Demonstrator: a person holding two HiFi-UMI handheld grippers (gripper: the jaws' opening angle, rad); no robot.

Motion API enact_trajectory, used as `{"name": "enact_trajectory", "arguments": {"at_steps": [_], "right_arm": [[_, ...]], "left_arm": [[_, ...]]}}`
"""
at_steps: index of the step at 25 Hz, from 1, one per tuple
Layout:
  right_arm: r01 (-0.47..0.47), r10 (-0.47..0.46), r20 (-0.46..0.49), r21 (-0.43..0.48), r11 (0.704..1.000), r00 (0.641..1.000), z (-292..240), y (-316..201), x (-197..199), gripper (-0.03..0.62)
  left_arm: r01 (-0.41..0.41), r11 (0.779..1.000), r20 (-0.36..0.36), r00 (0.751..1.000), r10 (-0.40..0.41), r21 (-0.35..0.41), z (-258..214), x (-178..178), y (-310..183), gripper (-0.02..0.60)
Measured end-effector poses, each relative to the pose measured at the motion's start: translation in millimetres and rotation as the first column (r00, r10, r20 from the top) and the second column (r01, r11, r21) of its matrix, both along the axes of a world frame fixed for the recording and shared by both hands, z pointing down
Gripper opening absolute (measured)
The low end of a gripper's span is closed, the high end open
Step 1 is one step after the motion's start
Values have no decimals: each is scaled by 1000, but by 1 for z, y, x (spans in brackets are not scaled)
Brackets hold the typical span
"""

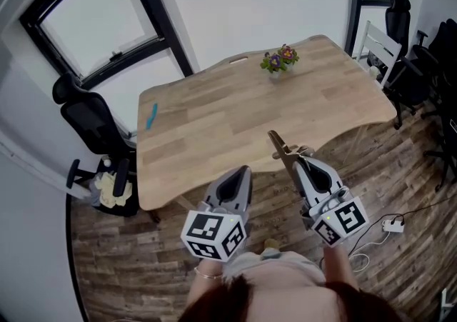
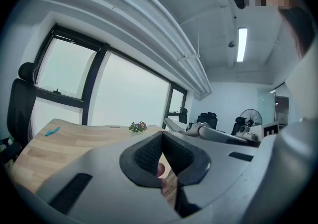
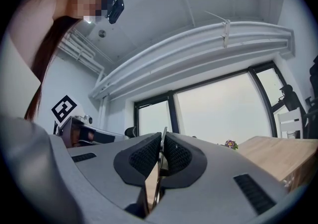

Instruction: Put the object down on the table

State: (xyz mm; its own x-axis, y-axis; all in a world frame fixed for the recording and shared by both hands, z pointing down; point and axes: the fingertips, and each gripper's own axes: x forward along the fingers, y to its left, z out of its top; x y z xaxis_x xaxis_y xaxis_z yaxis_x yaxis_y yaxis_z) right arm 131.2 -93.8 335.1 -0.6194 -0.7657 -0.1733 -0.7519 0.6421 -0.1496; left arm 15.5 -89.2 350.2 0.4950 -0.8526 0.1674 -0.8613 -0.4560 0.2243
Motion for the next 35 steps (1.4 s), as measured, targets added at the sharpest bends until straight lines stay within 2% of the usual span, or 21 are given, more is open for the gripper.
{"name": "enact_trajectory", "arguments": {"at_steps": [11, 23, 35], "right_arm": [[22, -20, 24, -96, 995, 1000, 25, -56, -13, 11], [54, -51, 20, -178, 983, 999, 58, -123, -45, 11], [51, -64, -47, -247, 968, 997, 99, -166, -60, 11]], "left_arm": [[27, 999, 5, 1000, -27, -24, 9, -21, -40, 2], [16, 1000, 6, 1000, -15, -20, 13, -51, -109, 2], [-1, 999, -15, 1000, 0, -35, 23, -69, -147, 2]]}}
